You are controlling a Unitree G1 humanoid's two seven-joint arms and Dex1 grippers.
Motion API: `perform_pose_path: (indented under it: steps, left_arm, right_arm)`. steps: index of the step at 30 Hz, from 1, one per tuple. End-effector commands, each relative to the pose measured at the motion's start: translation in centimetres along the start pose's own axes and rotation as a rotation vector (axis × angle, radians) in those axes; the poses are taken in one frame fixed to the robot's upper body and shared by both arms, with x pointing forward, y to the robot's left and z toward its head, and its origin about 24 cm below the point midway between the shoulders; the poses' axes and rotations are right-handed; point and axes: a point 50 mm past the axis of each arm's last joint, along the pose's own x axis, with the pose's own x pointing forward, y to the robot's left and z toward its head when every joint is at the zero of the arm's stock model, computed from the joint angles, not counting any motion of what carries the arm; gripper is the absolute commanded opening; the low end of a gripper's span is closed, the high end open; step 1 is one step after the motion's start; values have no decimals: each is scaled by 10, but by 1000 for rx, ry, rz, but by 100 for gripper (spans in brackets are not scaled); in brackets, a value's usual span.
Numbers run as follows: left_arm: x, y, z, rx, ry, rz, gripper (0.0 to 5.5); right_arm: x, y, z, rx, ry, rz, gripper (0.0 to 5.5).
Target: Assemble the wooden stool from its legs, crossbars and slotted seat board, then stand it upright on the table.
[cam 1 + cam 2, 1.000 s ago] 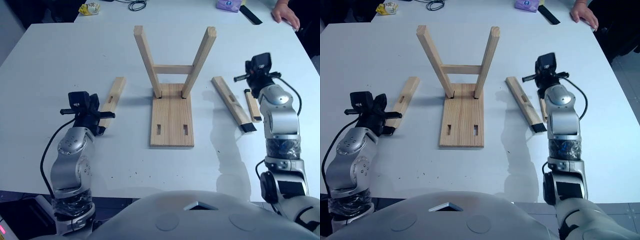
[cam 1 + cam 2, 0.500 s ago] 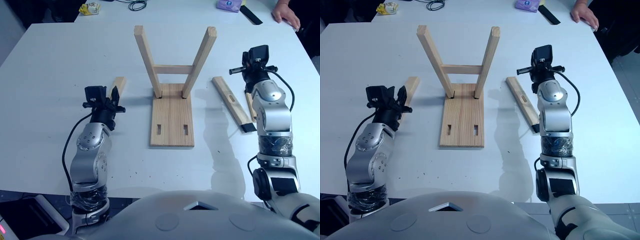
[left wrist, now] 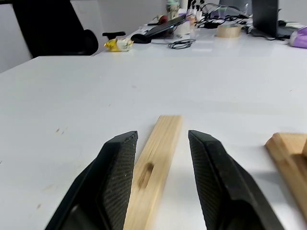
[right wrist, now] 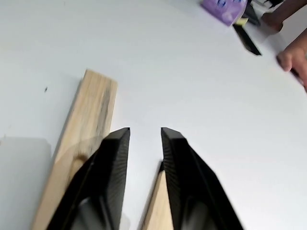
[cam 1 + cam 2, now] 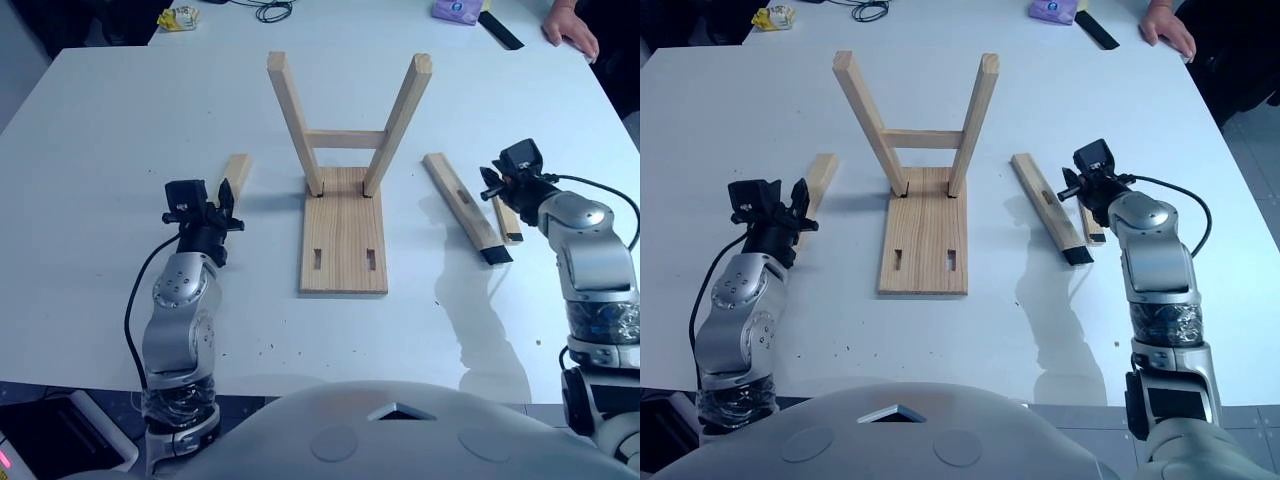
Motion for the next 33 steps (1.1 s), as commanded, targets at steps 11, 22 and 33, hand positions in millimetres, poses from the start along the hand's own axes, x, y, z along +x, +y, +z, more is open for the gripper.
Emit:
perform_pose_path:
  steps: [11,22,33]
  left_arm:
    - [-11,14,5,4,-44,118,200]
    - [-28,9,-2,-40,-30,178,200]
    - [-31,5,5,-53,-54,136,259]
  right_arm:
    - [4,-36,-7,240,109,-139,274]
    - [3,-30,-8,329,238,-24,274]
    - [2,-24,-27,264,310,-15,276]
